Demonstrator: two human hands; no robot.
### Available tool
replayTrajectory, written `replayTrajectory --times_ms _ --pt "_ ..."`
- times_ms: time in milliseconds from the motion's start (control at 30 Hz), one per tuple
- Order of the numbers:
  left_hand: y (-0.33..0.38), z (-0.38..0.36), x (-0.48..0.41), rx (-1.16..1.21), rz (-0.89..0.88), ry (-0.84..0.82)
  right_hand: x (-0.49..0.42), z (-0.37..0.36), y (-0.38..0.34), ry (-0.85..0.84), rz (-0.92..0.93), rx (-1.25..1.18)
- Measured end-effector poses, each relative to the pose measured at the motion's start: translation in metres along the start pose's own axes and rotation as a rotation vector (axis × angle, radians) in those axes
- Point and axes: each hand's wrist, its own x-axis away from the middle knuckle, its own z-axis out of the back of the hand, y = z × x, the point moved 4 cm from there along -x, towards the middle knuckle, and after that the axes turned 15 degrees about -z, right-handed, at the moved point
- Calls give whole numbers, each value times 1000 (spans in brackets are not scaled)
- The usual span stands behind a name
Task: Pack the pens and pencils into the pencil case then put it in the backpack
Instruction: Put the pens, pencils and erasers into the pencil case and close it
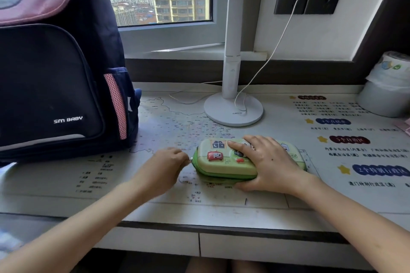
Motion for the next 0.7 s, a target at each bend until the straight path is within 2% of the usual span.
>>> replayTrajectory --times_ms 67,167,300,367,467,500,600,633,700 --pt "25 -4 12 -20 96 33 1 -1 -2 16 0 13" --pt "65 -11 17 81 257 136 2 -1 -3 37 -6 13" --pt "111 -34 -9 195 275 192 2 -2 -6 40 -16 24" --pt "121 -36 -20 241 283 132 4 0 -6 -4 -14 -5" --pt "110 -18 -16 343 289 104 22 8 0 -67 -21 -169" --pt "102 -5 -14 346 284 143 32 12 3 27 -44 -263" --pt "73 29 -15 182 237 361 70 12 -6 504 -178 -379" --pt "64 34 -21 136 210 393 76 5 -13 552 -243 -364" --pt "54 29 -39 85 107 319 76 -12 -26 507 -348 -326"
